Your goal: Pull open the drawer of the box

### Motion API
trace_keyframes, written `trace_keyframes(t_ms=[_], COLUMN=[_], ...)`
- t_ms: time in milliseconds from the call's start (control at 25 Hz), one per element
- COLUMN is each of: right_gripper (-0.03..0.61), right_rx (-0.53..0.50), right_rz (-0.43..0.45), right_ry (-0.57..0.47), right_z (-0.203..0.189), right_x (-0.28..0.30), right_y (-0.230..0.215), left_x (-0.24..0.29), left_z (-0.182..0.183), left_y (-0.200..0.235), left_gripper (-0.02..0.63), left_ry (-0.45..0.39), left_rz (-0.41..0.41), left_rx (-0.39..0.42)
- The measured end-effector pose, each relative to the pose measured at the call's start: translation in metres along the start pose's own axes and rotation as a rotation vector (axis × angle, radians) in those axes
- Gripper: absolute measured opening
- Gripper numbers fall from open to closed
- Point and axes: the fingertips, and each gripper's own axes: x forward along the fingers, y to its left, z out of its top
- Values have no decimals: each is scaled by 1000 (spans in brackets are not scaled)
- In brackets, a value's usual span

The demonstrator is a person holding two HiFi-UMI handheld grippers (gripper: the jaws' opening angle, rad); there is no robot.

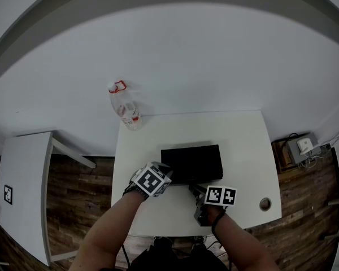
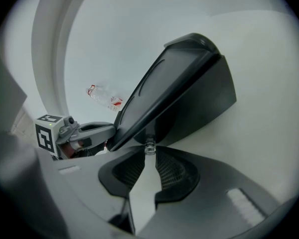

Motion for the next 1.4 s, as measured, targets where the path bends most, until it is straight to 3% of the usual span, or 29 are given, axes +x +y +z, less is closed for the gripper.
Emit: trace_keyframes(t_ms=[1400], right_gripper=[71], right_rx=[14], right_rz=[7], right_ry=[-1], right_z=[-48], right_x=[-31], right_y=[-3], left_x=[1], left_z=[2], left_y=[3], left_gripper=[5], left_ry=[-9], left_rz=[14], left_rx=[-46])
